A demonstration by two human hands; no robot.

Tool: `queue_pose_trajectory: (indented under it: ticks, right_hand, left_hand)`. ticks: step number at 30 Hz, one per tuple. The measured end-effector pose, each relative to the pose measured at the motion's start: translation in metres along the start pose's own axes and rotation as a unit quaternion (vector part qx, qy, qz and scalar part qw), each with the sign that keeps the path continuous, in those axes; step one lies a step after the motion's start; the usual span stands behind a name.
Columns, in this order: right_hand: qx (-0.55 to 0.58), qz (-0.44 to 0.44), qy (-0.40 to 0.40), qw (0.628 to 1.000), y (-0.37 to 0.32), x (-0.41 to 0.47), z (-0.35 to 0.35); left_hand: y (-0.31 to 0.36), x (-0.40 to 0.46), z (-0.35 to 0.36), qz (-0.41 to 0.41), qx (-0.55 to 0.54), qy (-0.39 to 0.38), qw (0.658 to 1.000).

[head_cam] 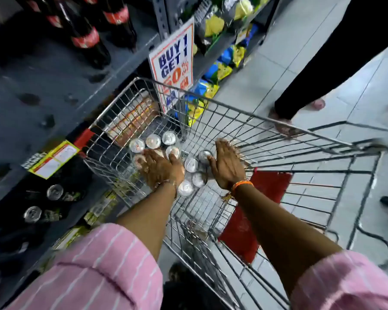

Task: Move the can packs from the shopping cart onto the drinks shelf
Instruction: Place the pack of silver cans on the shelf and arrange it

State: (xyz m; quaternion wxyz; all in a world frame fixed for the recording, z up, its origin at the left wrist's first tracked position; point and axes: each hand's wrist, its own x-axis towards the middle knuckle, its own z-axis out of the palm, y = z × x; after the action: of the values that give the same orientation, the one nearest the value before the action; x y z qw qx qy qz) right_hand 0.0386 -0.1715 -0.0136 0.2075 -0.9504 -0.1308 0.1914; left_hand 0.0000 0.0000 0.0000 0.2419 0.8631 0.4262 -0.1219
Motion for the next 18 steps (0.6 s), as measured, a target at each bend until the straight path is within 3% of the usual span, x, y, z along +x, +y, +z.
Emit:
queue_pose_trajectory:
  ticks: [3, 6, 11, 14, 18]
  right_hand:
    - [0.077, 0.059, -0.041, 0.994, 0.012, 0.013, 0.021]
    - [0.108, 0.077, -0.064, 0.989, 0.015, 0.018, 0.036]
    - [0.193, 0.099, 0.013, 0.976, 0.012, 0.025, 0.049]
    - [0.173, 0.108, 0.033, 0.978, 0.010, 0.024, 0.056]
    - [0.144, 0.126, 0.035, 0.981, 0.006, 0.028, 0.057]
  left_hand:
    - [-0.002, 0.022, 0.027, -0.151, -0.087, -0.034, 0.984]
    - [-0.004, 0.032, 0.049, -0.222, -0.167, -0.096, 0.956]
    - [-0.010, 0.038, 0.062, -0.181, -0.272, -0.271, 0.905]
    - [-0.016, 0.035, 0.062, -0.187, -0.291, -0.287, 0.893]
    - [-0.009, 0.029, 0.051, -0.176, -0.264, -0.285, 0.904]
